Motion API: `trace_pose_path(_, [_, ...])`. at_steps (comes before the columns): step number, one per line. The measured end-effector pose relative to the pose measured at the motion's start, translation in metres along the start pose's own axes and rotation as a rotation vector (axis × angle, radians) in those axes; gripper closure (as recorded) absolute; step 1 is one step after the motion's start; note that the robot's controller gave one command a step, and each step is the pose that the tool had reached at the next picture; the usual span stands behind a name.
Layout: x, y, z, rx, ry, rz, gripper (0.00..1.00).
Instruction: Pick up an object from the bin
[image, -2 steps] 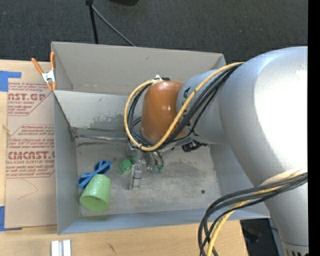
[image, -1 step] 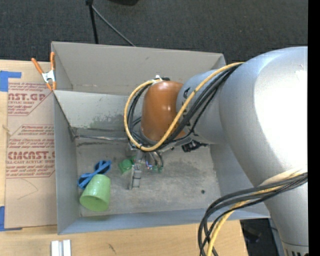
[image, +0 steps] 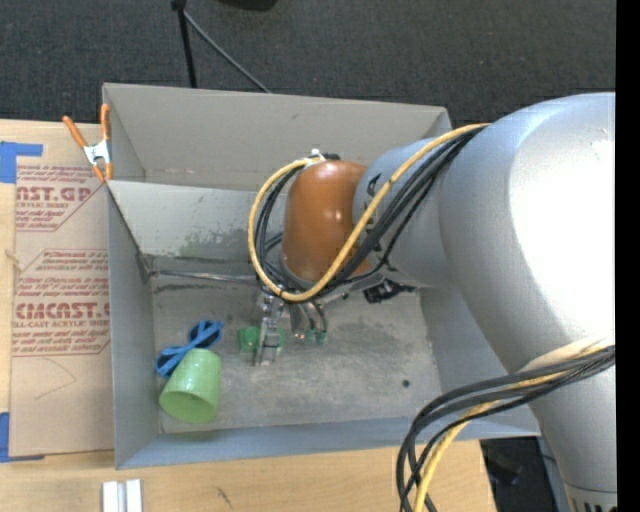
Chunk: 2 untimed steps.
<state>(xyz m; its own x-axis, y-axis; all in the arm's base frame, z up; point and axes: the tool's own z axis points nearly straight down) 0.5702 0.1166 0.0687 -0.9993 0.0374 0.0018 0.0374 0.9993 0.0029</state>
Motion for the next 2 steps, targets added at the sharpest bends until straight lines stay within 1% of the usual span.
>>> trace_pose_path(1, [-0.001,0.001,-0.027,0.0,-0.005,0.0,1.0])
trace_pose_path(2, [-0.001,0.002,-0.044,0.0,-0.005,-0.001,1.0])
